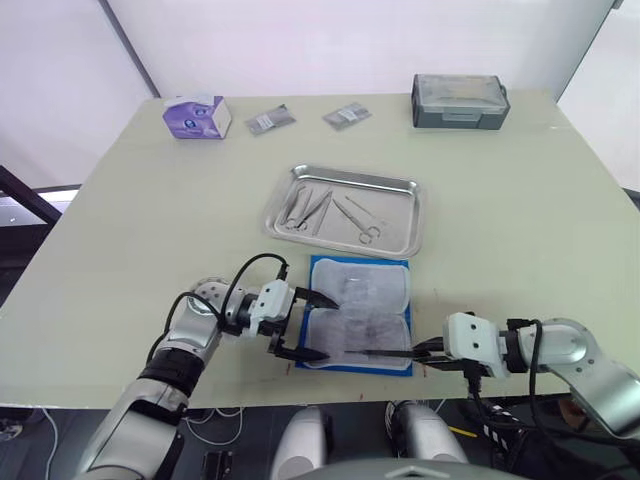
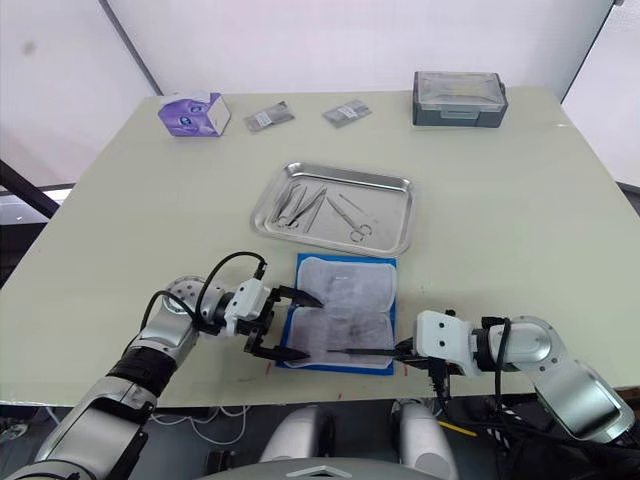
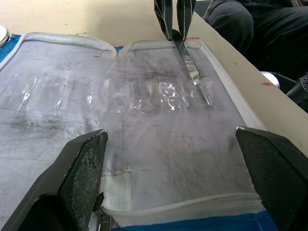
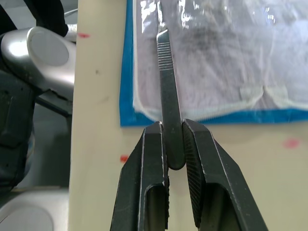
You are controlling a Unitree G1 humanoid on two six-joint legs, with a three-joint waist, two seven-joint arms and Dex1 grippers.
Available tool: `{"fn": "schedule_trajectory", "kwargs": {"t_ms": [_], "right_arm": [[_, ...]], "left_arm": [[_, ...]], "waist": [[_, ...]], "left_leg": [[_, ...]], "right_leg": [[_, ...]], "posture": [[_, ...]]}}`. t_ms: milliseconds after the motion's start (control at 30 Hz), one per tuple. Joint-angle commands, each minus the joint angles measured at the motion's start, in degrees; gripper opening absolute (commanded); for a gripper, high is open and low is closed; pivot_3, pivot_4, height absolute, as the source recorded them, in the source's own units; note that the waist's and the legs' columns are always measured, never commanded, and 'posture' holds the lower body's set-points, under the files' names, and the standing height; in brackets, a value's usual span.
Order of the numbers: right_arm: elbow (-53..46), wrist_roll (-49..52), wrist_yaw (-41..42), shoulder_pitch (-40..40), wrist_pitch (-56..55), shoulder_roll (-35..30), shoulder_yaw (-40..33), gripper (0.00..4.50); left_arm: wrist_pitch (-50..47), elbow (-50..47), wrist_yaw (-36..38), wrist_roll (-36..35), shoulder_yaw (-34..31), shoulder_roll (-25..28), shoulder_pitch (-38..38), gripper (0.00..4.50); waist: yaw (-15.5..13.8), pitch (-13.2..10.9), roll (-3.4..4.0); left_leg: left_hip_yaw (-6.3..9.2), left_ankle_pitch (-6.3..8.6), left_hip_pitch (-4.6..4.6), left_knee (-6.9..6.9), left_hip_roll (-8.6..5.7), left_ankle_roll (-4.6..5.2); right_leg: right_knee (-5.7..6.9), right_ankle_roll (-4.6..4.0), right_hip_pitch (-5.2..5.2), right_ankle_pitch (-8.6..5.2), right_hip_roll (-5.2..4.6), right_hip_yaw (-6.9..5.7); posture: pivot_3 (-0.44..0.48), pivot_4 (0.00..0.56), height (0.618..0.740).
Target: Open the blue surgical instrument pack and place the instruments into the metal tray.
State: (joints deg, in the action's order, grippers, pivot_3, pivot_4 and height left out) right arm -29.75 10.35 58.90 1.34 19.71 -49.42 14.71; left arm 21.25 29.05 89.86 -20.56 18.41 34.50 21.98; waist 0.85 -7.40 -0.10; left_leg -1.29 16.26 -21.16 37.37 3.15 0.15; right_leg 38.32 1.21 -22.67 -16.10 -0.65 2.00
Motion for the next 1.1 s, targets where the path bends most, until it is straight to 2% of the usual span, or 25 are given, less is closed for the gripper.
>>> {"fn": "schedule_trajectory", "kwargs": {"t_ms": [33, 1100], "right_arm": [[-3.1, 2.2, 1.3, 1.0, -0.8, -1.0, -2.2, 0.02], [-7.8, 6.2, 1.9, 10.2, -1.7, -5.3, -13.4, 0.02]], "left_arm": [[-1.4, 4.4, 2.6, 2.4, 4.3, 0.0, -2.9, 4.50], [-0.4, 6.6, 2.6, 2.1, 5.3, -0.4, -1.4, 4.50]], "waist": [[0.0, 0.0, 0.00], [-0.1, 0.0, -0.02]], "left_leg": [[0.00, 0.00, 0.01, 0.00, 0.00, 0.00], [0.00, 0.00, 0.07, 0.06, 0.00, 0.00]], "right_leg": [[0.00, 0.00, 0.00, 0.00, 0.00, 0.00], [0.02, 0.18, 0.10, -0.08, 0.00, 0.01]], "posture": [[0.000, 0.150, 0.731], [0.000, 0.150, 0.731]]}}
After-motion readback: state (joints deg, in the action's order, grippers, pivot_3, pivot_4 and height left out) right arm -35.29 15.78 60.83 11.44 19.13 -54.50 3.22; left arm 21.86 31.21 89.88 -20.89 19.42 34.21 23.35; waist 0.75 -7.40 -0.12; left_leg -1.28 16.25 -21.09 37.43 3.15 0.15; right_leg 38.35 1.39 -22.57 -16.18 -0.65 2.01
